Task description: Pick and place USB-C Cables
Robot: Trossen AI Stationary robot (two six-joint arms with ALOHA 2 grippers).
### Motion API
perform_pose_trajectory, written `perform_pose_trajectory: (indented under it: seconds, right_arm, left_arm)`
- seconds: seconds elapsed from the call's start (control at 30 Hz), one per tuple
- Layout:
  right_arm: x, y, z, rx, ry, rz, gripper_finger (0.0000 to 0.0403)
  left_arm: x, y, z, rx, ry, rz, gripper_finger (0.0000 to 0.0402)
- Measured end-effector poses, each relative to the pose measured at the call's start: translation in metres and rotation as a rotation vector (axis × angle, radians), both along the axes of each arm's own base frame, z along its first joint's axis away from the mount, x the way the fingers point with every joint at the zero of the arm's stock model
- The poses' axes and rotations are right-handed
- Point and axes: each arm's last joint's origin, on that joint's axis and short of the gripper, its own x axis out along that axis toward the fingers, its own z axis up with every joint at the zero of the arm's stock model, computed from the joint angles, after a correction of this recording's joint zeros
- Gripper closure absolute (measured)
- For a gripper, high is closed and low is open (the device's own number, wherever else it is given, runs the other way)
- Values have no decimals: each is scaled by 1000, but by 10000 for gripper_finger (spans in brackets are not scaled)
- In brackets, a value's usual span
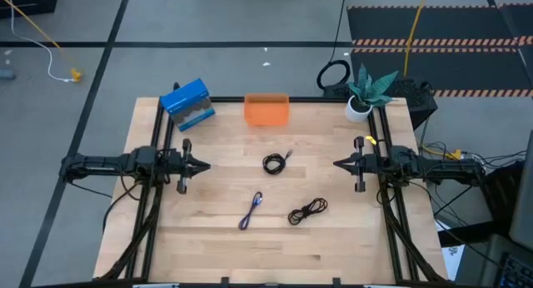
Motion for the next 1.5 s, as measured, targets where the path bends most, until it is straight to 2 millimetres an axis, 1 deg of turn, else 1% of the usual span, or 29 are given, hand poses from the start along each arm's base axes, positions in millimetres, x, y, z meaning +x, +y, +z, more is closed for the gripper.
perform_pose_trajectory:
  seconds: [1.23,1.33,1.5]
  right_arm:
    - [0,0,0,0,-5,-1,403]
    - [0,0,1,61,-8,-1,403]
    - [0,0,3,91,-25,-3,403]
  left_arm:
    - [0,0,0,0,0,0,366]
    - [0,0,0,0,1,0,366]
    - [0,0,0,0,1,0,366]
